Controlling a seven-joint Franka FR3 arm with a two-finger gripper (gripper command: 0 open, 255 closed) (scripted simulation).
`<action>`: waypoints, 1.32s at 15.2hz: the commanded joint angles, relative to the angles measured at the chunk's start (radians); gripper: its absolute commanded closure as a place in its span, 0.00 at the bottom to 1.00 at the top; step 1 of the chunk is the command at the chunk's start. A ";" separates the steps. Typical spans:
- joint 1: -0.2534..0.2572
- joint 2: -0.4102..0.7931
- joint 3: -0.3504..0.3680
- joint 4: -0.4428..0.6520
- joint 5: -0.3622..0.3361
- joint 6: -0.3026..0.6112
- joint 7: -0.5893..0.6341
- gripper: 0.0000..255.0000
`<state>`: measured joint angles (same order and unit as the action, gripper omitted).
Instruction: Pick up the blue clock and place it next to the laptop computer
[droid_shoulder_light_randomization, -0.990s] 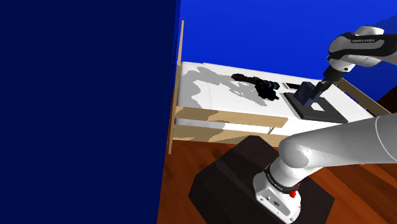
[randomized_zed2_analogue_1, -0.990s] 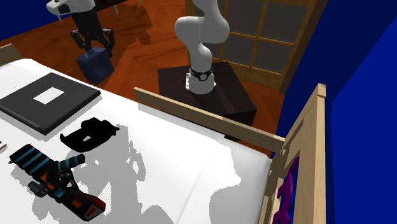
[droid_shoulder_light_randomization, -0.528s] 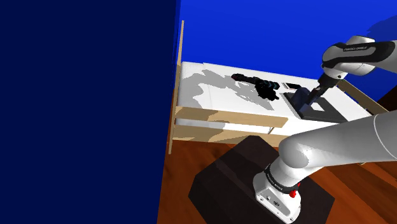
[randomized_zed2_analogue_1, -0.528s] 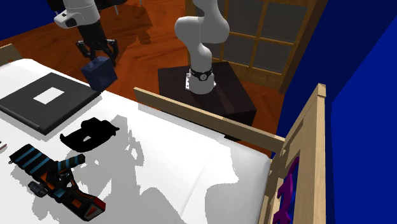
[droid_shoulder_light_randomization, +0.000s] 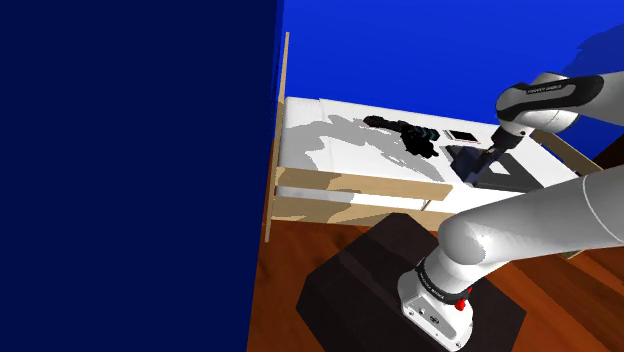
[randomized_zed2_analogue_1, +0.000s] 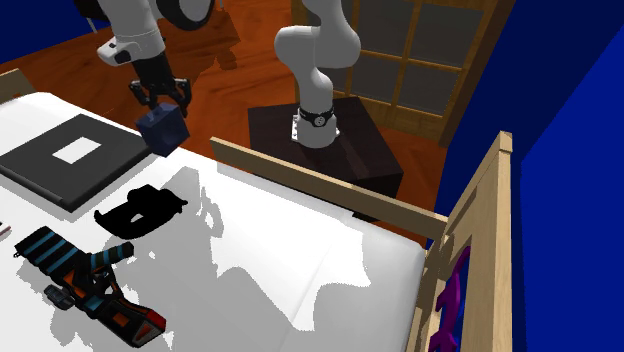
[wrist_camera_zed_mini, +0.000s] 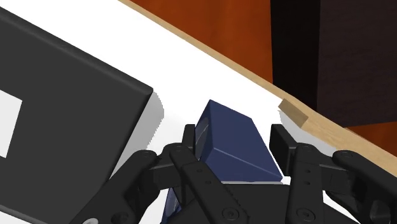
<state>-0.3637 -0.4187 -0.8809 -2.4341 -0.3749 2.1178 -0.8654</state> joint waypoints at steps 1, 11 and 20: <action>0.008 0.020 -0.017 -0.011 0.005 0.032 -0.007 1.00; 0.034 0.082 -0.068 -0.053 0.024 0.130 -0.027 1.00; 0.034 0.082 -0.068 -0.053 0.024 0.130 -0.027 0.00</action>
<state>-0.3298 -0.3369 -0.9486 -2.4873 -0.3512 2.2482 -0.8929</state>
